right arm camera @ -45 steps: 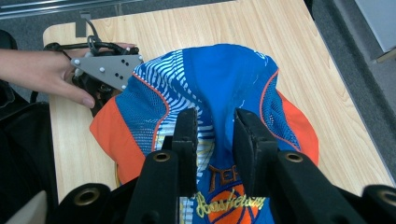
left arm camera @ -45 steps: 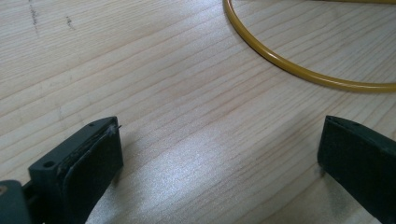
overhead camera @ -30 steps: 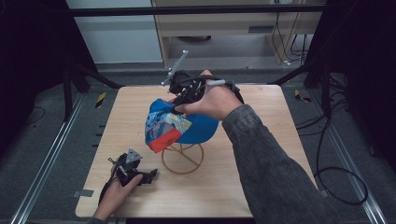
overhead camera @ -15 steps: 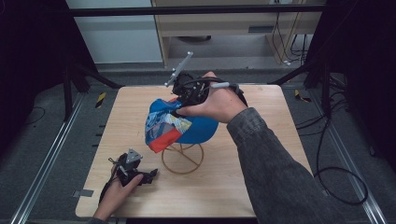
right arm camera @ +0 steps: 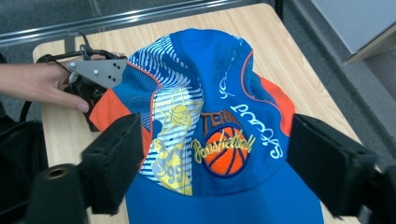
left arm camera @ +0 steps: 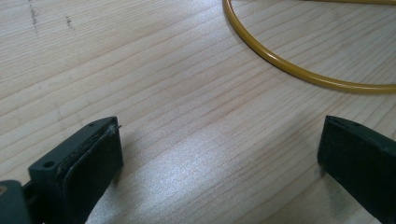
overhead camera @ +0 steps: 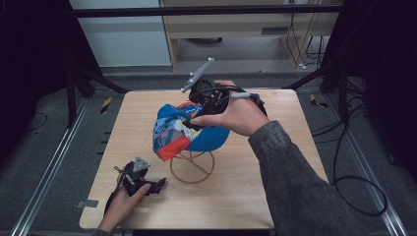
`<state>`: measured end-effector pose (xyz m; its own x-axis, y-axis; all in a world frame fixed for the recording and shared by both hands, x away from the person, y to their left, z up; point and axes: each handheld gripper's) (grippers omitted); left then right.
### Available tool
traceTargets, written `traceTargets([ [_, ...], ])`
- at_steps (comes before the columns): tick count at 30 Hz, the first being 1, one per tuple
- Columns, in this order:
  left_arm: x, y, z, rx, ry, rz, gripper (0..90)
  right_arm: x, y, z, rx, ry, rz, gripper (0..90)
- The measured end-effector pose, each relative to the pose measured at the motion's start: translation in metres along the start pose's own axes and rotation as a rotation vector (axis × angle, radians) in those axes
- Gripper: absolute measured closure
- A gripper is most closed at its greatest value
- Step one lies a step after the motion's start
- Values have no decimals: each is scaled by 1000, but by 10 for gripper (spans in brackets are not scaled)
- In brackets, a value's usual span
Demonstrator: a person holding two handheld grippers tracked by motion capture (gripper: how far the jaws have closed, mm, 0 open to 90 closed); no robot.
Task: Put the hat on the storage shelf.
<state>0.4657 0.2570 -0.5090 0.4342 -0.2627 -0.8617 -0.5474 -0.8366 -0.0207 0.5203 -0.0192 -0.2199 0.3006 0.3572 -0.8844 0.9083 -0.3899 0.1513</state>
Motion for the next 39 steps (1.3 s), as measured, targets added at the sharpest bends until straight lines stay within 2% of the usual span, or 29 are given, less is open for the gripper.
traceTargets([
  [12, 0, 0, 0, 0, 0, 1, 0, -14, 2, 24, 16, 26, 22, 82],
  [25, 0, 0, 0, 0, 0, 0, 0, -34, 10, 59, 69, 69, 43, 74],
  [39, 0, 0, 0, -1, 3, -1, 0, -41, 19, 102, 137, 92, 60, 61],
])
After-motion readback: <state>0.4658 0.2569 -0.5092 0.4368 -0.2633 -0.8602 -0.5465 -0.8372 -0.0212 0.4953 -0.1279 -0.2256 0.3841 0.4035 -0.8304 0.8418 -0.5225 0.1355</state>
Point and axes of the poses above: each handheld gripper's, and its own axes: x roughly forward along the jaws, z roughly out of its underside, y roughly to its right, and after that the axes turned 15 degrees about -y, right-handed
